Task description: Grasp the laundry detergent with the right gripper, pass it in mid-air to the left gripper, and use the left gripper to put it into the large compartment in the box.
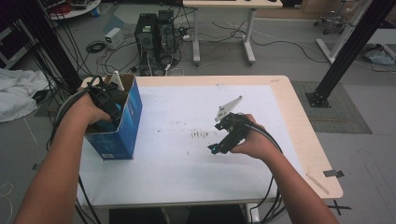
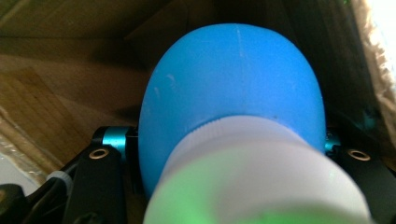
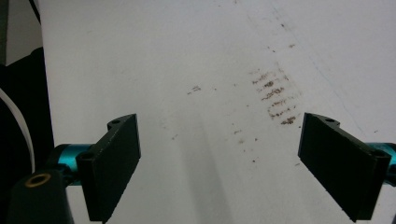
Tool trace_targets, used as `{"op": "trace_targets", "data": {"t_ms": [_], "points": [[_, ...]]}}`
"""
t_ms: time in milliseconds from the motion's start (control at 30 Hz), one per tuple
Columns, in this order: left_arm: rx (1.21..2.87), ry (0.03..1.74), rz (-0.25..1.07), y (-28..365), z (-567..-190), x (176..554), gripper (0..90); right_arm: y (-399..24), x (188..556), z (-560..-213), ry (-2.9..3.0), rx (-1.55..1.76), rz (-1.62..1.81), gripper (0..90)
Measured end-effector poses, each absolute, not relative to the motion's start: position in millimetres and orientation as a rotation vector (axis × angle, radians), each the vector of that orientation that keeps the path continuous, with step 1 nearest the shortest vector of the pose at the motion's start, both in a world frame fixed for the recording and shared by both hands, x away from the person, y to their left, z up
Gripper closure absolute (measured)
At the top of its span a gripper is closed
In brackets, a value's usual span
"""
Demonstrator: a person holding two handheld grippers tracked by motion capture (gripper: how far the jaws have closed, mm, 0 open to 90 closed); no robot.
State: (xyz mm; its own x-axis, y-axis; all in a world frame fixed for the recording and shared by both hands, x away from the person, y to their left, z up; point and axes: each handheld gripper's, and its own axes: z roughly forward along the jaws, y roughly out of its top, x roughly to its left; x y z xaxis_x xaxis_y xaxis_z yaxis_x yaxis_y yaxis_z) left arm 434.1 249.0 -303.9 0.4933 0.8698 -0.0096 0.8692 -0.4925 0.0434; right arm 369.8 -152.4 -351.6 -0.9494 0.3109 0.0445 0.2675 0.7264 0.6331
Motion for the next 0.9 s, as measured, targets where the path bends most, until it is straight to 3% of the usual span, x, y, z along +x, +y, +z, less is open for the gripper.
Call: {"op": "trace_targets", "data": {"t_ms": [900], "points": [[2.706,1.505,0.064,247,-294,428,36.1,-152,370,-351,2.851,0.486,1.047,12.3]]}}
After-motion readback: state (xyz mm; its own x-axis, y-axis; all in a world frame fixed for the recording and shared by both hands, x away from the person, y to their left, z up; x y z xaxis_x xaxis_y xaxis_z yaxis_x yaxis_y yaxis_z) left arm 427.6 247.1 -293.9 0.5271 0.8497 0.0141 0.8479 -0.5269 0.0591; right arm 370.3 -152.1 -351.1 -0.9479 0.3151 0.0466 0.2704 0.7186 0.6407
